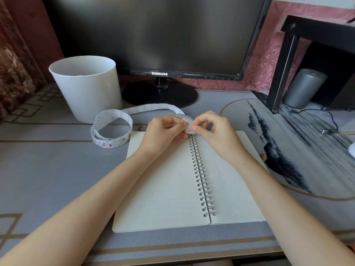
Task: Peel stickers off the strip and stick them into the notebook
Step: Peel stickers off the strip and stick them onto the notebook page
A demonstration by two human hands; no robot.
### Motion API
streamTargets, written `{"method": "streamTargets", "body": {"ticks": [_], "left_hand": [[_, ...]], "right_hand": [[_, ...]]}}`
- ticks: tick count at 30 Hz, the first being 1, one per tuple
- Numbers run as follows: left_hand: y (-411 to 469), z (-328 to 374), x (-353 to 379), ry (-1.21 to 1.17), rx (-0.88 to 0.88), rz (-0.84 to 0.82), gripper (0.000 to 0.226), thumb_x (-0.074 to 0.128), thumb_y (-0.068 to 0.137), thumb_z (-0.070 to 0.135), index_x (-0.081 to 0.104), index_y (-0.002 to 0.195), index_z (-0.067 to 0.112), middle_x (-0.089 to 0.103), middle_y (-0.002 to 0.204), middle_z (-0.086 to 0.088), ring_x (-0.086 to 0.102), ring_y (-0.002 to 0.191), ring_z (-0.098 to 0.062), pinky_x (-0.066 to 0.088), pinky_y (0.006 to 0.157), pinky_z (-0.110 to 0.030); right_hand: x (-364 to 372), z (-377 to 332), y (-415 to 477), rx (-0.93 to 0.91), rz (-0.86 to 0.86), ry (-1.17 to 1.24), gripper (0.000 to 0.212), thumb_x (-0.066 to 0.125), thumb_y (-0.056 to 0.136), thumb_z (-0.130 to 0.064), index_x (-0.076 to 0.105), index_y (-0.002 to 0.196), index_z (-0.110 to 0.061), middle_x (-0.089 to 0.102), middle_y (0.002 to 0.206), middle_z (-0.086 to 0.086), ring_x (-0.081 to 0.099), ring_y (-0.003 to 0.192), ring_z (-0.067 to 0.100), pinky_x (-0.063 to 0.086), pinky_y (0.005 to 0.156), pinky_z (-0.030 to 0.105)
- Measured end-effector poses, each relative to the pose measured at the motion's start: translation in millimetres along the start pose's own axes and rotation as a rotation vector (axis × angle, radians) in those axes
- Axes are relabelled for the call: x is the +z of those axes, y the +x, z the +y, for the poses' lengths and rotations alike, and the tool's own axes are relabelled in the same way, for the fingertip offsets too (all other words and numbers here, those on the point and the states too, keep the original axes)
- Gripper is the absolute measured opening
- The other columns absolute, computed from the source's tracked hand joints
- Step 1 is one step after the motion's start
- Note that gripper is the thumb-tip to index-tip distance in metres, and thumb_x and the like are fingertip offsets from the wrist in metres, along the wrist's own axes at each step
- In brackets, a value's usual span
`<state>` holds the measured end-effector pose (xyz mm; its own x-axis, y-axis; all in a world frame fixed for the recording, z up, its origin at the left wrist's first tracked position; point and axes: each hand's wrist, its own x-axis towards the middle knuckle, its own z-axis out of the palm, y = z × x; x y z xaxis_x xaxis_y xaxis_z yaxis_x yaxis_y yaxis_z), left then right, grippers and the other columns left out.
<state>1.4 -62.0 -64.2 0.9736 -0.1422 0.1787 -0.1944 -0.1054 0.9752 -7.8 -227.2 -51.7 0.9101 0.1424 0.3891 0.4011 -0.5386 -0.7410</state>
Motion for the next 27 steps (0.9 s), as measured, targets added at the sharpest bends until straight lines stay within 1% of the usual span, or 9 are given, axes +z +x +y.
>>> {"method": "streamTargets", "body": {"ticks": [3, 5, 7, 10, 12, 16, 18, 21, 27], "left_hand": [[0, 0, 0, -0.012, -0.011, -0.006, 0.015, 0.062, 0.091, 0.010, 0.068, 0.077, 0.010, 0.071, 0.071, -0.006, 0.068, 0.067, -0.013, 0.055, 0.067, -0.021], [0, 0, -1, -0.023, -0.009, -0.007, 0.014, 0.062, 0.091, 0.011, 0.068, 0.079, 0.009, 0.071, 0.072, -0.006, 0.069, 0.067, -0.012, 0.055, 0.066, -0.020], [1, 0, -1, -0.020, -0.009, -0.004, 0.014, 0.061, 0.092, 0.011, 0.067, 0.081, 0.008, 0.071, 0.073, -0.007, 0.069, 0.067, -0.012, 0.055, 0.066, -0.020], [1, -1, -1, 0.007, -0.011, 0.006, 0.014, 0.060, 0.093, 0.013, 0.067, 0.084, 0.005, 0.071, 0.074, -0.008, 0.070, 0.069, -0.014, 0.056, 0.068, -0.021], [1, -1, -1, 0.016, -0.015, 0.019, 0.015, 0.060, 0.093, 0.013, 0.066, 0.085, 0.003, 0.070, 0.074, -0.010, 0.070, 0.068, -0.013, 0.056, 0.068, -0.021], [1, -1, -1, 0.000, -0.021, 0.026, 0.014, 0.059, 0.094, 0.013, 0.063, 0.084, 0.003, 0.069, 0.071, -0.009, 0.069, 0.066, -0.011, 0.056, 0.067, -0.021], [0, -1, -1, -0.004, -0.022, 0.027, 0.014, 0.059, 0.094, 0.013, 0.063, 0.086, 0.001, 0.069, 0.071, -0.009, 0.069, 0.066, -0.011, 0.056, 0.067, -0.021], [0, 0, -1, -0.009, -0.022, 0.025, 0.014, 0.058, 0.094, 0.013, 0.062, 0.087, 0.001, 0.069, 0.071, -0.009, 0.069, 0.066, -0.011, 0.056, 0.067, -0.021], [-1, 0, -1, -0.006, -0.016, 0.013, 0.014, 0.057, 0.094, 0.012, 0.062, 0.082, 0.007, 0.069, 0.071, -0.009, 0.068, 0.066, -0.012, 0.056, 0.068, -0.022]], "right_hand": [[1, 5, 1, -0.091, -0.006, -0.045, 0.010, 0.069, 0.081, -0.012, 0.065, 0.080, -0.020, 0.055, 0.089, -0.010, 0.052, 0.085, 0.012, 0.040, 0.082, 0.021], [0, 5, -1, -0.139, 0.004, -0.082, 0.011, 0.069, 0.081, -0.013, 0.064, 0.082, -0.022, 0.053, 0.093, -0.010, 0.049, 0.096, 0.015, 0.036, 0.091, 0.020], [-2, 2, -2, -0.143, -0.010, -0.073, 0.010, 0.068, 0.083, -0.012, 0.064, 0.083, -0.020, 0.054, 0.092, -0.008, 0.048, 0.095, 0.012, 0.032, 0.086, 0.014], [-8, -5, -2, -0.049, -0.045, 0.091, 0.007, 0.065, 0.086, -0.007, 0.063, 0.084, -0.014, 0.058, 0.083, -0.009, 0.051, 0.072, -0.003, 0.034, 0.068, 0.009], [-13, -5, 0, 0.009, -0.021, 0.170, 0.013, 0.063, 0.087, -0.005, 0.062, 0.082, -0.017, 0.060, 0.080, -0.011, 0.051, 0.067, -0.007, 0.036, 0.066, 0.010], [-26, 8, 3, 0.225, 0.011, 0.190, 0.012, 0.065, 0.085, -0.006, 0.063, 0.080, -0.016, 0.062, 0.076, -0.002, 0.054, 0.066, 0.003, 0.044, 0.069, 0.016], [-33, 17, 4, 0.372, 0.027, 0.155, 0.003, 0.066, 0.085, -0.012, 0.066, 0.083, -0.014, 0.062, 0.073, -0.001, 0.054, 0.059, 0.003, 0.042, 0.057, 0.008], [-39, 27, 5, 0.474, 0.064, 0.149, 0.006, 0.068, 0.085, -0.015, 0.065, 0.080, -0.015, 0.063, 0.070, -0.003, 0.052, 0.055, 0.005, 0.034, 0.044, 0.005], [-38, 28, 6, 0.487, 0.039, 0.080, 0.007, 0.070, 0.082, -0.011, 0.066, 0.076, -0.014, 0.063, 0.068, -0.002, 0.050, 0.058, 0.007, 0.039, 0.057, 0.018]]}}
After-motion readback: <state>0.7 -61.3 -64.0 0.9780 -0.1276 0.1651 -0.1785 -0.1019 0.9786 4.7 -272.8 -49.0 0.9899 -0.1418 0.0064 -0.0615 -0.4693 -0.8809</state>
